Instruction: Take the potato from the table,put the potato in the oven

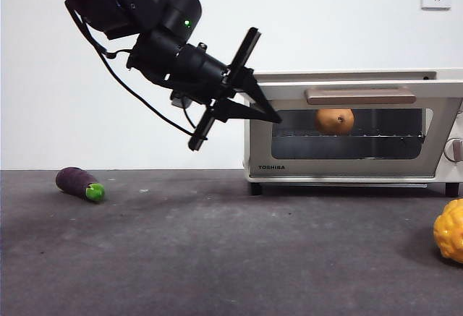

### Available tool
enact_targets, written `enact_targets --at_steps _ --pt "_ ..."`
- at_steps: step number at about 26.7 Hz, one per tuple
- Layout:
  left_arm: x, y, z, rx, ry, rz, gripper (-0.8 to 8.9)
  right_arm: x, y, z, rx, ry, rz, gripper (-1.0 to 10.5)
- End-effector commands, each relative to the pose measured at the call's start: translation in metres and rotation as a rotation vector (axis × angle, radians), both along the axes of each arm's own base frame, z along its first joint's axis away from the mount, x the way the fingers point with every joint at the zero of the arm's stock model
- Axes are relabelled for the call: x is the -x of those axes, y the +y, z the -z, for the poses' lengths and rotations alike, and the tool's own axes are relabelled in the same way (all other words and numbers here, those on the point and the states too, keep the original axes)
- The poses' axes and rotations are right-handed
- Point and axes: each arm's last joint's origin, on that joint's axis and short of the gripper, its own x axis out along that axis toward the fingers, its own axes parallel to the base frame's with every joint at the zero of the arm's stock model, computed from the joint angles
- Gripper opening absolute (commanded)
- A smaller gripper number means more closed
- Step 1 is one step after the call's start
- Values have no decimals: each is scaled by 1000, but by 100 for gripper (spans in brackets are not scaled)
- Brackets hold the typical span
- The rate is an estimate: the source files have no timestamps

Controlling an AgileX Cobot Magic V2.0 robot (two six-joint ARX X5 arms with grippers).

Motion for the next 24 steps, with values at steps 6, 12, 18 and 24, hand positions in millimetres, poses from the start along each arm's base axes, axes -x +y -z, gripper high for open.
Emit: enact_targets --at_steps 6,12,18,24 --pt "-14 9 -12 28 -23 -55 -7 1 -1 -1 6 -10 -3 -3" --pt "-20 8 -28 42 -71 -79 -8 1 -1 -1 6 -10 -3 -3" --pt "-24 7 -39 46 -107 -105 -7 1 -1 0 6 -9 -3 -3" --pt "-23 7 -41 61 -103 -76 -7 1 -3 2 36 2 47 0"
